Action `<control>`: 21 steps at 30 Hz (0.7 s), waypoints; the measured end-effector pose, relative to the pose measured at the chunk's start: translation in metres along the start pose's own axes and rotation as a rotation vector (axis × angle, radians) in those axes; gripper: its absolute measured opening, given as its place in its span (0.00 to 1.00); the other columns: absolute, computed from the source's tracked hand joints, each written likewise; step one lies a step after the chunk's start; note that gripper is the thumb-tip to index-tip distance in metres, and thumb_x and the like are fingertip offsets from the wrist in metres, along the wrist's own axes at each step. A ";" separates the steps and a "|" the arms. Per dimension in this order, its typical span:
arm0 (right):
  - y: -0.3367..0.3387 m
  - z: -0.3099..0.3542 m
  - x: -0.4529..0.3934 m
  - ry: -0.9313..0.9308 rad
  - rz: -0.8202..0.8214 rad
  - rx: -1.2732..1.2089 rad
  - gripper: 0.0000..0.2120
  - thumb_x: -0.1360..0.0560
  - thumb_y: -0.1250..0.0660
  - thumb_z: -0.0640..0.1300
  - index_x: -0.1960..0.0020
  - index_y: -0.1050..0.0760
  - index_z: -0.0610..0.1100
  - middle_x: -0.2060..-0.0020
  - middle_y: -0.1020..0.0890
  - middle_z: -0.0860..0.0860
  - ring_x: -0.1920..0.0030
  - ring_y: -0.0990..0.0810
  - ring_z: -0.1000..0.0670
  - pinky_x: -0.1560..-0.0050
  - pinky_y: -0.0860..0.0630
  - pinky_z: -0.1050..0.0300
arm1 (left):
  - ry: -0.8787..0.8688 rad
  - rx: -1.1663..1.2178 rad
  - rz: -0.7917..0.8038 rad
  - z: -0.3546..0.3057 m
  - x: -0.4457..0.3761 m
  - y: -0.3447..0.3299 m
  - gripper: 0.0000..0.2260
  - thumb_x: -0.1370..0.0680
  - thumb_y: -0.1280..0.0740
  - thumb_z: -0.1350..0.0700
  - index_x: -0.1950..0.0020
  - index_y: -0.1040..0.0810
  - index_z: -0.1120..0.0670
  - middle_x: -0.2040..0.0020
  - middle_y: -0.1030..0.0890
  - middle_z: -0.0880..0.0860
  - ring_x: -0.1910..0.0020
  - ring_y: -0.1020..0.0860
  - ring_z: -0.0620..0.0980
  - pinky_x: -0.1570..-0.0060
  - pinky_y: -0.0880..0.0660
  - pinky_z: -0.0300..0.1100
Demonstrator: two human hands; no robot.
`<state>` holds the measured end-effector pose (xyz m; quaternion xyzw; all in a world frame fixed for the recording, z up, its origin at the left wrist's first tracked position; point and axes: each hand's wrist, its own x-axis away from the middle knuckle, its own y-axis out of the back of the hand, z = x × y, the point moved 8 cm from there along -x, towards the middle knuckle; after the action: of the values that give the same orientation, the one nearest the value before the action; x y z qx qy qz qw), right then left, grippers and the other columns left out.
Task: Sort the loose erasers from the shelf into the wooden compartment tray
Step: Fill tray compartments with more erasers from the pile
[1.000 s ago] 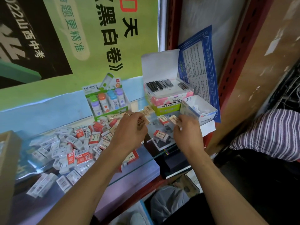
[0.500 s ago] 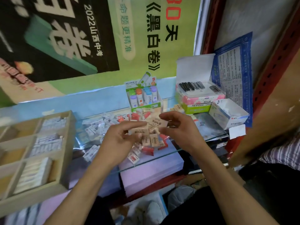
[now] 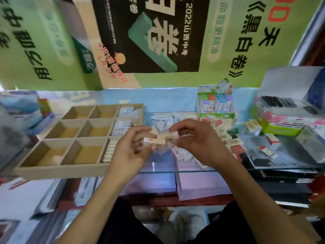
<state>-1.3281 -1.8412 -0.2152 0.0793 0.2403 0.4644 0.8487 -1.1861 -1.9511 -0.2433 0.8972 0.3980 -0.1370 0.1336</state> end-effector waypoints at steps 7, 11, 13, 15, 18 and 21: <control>-0.055 0.016 -0.017 0.056 0.026 0.072 0.15 0.30 0.28 0.34 0.51 0.19 0.53 0.53 0.19 0.55 0.53 0.20 0.57 0.51 0.27 0.71 | -0.058 -0.027 -0.264 0.004 0.019 0.078 0.12 0.29 0.26 0.64 0.51 0.18 0.48 0.57 0.17 0.52 0.62 0.23 0.48 0.60 0.26 0.35; -0.068 0.022 -0.022 0.057 -0.016 0.092 0.13 0.30 0.27 0.35 0.50 0.18 0.51 0.54 0.18 0.54 0.55 0.20 0.57 0.58 0.26 0.72 | -0.147 -0.121 -0.222 -0.002 0.025 0.089 0.15 0.26 0.31 0.60 0.44 0.18 0.43 0.49 0.18 0.50 0.52 0.20 0.49 0.49 0.26 0.38; -0.077 0.021 -0.023 0.018 -0.006 0.061 0.13 0.30 0.26 0.35 0.50 0.18 0.51 0.56 0.18 0.57 0.57 0.20 0.59 0.59 0.25 0.71 | -0.115 -0.072 -0.174 0.002 0.025 0.086 0.16 0.25 0.30 0.62 0.41 0.19 0.47 0.48 0.18 0.56 0.52 0.20 0.51 0.50 0.26 0.38; -0.086 0.022 -0.024 0.012 0.012 0.036 0.14 0.31 0.25 0.36 0.50 0.18 0.51 0.58 0.18 0.57 0.58 0.19 0.58 0.58 0.23 0.68 | -0.102 -0.052 -0.152 0.004 0.024 0.083 0.16 0.26 0.29 0.64 0.41 0.20 0.49 0.47 0.18 0.53 0.50 0.20 0.47 0.48 0.25 0.39; -0.093 0.027 -0.021 0.068 0.040 0.045 0.13 0.29 0.26 0.37 0.50 0.19 0.53 0.55 0.17 0.56 0.56 0.19 0.57 0.54 0.22 0.65 | -0.184 -0.184 -0.141 0.004 0.024 0.083 0.14 0.26 0.31 0.60 0.42 0.19 0.47 0.41 0.22 0.48 0.42 0.21 0.50 0.44 0.23 0.47; -0.094 0.033 -0.020 0.109 0.051 0.055 0.12 0.27 0.28 0.37 0.50 0.19 0.53 0.54 0.17 0.55 0.53 0.19 0.57 0.54 0.24 0.68 | -0.201 -0.221 -0.135 0.004 0.023 0.084 0.15 0.25 0.33 0.61 0.40 0.19 0.50 0.33 0.26 0.46 0.40 0.22 0.48 0.42 0.24 0.42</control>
<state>-1.2511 -1.9073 -0.2132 0.0835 0.2966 0.4826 0.8198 -1.1086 -1.9914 -0.2444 0.8301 0.4545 -0.1901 0.2612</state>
